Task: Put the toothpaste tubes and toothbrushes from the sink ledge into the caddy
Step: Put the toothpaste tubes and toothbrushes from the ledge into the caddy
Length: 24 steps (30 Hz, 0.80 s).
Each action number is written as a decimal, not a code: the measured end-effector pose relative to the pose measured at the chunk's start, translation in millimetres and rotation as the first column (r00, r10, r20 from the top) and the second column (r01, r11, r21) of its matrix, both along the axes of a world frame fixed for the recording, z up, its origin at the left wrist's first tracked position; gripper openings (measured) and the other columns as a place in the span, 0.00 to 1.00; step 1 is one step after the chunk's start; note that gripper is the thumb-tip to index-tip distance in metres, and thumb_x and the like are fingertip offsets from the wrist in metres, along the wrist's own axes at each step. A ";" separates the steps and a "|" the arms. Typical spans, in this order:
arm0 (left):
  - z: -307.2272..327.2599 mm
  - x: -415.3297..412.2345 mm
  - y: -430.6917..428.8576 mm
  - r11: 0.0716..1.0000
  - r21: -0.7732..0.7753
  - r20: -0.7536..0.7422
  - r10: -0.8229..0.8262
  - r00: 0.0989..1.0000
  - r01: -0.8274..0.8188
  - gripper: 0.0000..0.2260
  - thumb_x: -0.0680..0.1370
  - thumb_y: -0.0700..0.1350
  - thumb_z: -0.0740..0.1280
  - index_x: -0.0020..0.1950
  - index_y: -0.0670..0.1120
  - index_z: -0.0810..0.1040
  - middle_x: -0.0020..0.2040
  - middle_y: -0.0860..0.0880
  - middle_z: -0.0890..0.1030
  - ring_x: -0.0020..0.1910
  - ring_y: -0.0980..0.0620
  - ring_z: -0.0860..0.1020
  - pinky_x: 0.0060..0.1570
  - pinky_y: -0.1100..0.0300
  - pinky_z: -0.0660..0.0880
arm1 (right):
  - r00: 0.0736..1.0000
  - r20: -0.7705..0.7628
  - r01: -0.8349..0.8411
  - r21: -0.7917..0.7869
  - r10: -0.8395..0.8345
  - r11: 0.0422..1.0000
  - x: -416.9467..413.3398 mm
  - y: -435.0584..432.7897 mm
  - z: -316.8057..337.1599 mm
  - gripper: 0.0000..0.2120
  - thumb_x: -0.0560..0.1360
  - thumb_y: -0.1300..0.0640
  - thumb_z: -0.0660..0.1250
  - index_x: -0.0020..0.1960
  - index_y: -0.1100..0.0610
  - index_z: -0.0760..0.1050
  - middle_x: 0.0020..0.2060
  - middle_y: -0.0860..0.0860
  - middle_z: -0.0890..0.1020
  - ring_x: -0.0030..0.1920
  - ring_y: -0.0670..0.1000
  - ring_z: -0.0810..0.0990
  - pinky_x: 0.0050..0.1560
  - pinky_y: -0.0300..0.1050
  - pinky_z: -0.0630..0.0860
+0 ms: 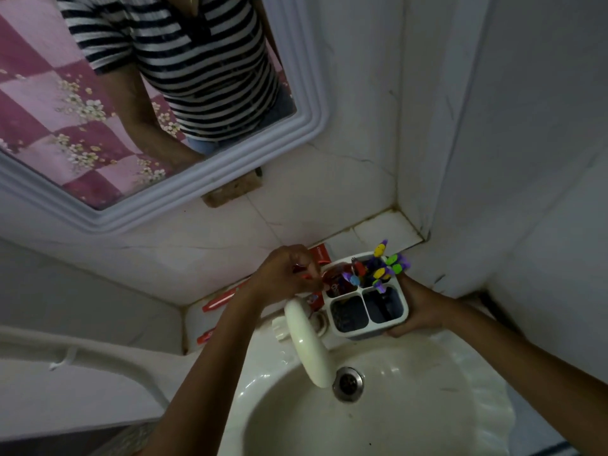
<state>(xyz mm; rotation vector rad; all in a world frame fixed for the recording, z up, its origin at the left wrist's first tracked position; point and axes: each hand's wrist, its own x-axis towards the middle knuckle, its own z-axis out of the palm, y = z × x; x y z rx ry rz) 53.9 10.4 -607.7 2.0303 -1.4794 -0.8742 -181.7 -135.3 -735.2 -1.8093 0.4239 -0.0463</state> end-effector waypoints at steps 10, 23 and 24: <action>-61.2 58.3 -2.6 0.951 0.251 0.527 0.021 0.850 -0.180 0.18 0.79 0.49 0.65 0.69 0.51 0.73 0.69 0.48 0.75 0.69 0.47 0.72 0.67 0.52 0.70 | 1.000 0.005 0.007 -0.001 -0.007 1.000 -2.7 -1.6 -3.9 0.48 0.56 0.64 0.82 0.62 0.37 0.57 0.60 0.46 0.73 0.59 0.32 0.73 0.57 0.24 0.70; -64.6 51.1 -12.5 0.995 -0.019 0.574 0.090 0.814 -0.096 0.16 0.69 0.48 0.71 0.54 0.48 0.73 0.50 0.46 0.79 0.48 0.44 0.79 0.43 0.55 0.74 | 1.000 -0.022 -0.009 -0.006 0.009 1.000 -0.7 -1.9 0.5 0.45 0.58 0.68 0.81 0.61 0.41 0.58 0.60 0.45 0.73 0.59 0.31 0.72 0.57 0.24 0.70; -55.2 48.2 -8.8 0.983 -0.071 0.492 0.184 0.851 -0.171 0.17 0.69 0.46 0.72 0.54 0.48 0.72 0.50 0.46 0.79 0.47 0.45 0.79 0.44 0.53 0.76 | 1.000 -0.025 -0.006 -0.005 0.005 1.000 -0.9 -1.9 0.4 0.45 0.58 0.68 0.81 0.61 0.41 0.59 0.59 0.45 0.73 0.58 0.31 0.72 0.56 0.24 0.70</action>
